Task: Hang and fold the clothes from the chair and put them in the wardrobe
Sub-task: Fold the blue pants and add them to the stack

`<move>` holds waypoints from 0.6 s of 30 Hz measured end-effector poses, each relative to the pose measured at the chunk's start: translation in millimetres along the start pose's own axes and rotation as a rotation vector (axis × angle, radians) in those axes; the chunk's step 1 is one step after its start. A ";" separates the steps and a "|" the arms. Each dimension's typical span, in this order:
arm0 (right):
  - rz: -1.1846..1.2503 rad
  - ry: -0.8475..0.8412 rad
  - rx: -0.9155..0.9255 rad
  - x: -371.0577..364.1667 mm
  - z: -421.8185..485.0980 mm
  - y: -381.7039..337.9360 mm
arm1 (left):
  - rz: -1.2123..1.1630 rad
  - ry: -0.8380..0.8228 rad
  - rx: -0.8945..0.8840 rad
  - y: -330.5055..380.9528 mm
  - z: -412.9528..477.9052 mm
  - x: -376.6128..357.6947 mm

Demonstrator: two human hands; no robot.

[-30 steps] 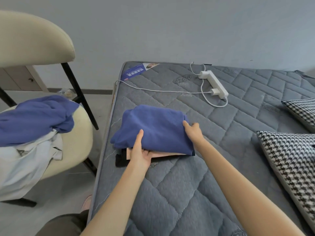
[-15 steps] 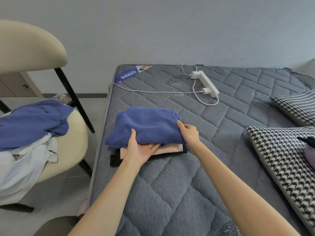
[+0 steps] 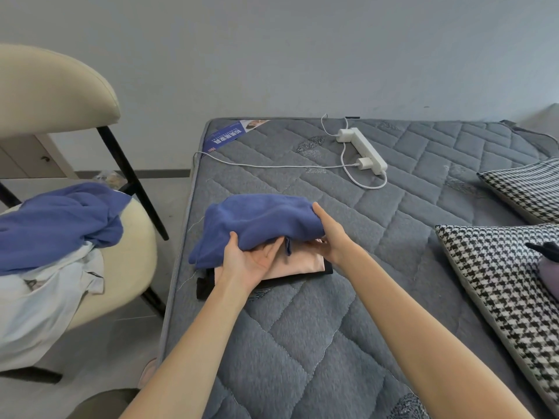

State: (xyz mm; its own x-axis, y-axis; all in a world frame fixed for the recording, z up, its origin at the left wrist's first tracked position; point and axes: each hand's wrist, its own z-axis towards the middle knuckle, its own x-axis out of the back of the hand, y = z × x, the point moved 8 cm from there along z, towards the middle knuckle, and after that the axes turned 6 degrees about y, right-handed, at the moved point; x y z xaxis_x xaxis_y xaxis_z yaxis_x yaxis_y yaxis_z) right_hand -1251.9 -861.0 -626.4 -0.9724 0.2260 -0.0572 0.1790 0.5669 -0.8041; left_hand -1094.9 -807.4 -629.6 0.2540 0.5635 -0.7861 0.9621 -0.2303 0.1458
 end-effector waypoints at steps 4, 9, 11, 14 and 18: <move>0.173 -0.156 -0.168 -16.1 -11.7 1.5 | -0.023 -0.021 -0.001 2.2 -2.7 -9.0; 0.294 -0.226 -0.196 -29.3 -15.4 -8.9 | -0.002 -0.014 -0.002 4.7 -5.2 -10.3; 0.290 -0.244 -0.161 -34.6 -15.2 -12.7 | 0.005 -0.017 0.000 6.3 -6.8 -10.6; 0.310 -0.266 -0.156 -39.3 -11.5 -16.1 | 0.026 -0.011 -0.002 9.3 -5.0 -6.8; 0.272 -0.186 -0.072 -37.9 2.1 -26.9 | 0.032 -0.015 -0.016 6.4 -2.5 -1.2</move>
State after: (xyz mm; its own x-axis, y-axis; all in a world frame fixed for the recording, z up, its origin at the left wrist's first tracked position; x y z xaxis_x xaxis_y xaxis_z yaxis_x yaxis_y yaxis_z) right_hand -1220.1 -886.5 -603.9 -0.8972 0.2315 -0.3761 0.4389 0.5615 -0.7014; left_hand -1088.7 -807.6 -626.2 0.2835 0.5441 -0.7897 0.9550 -0.2350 0.1809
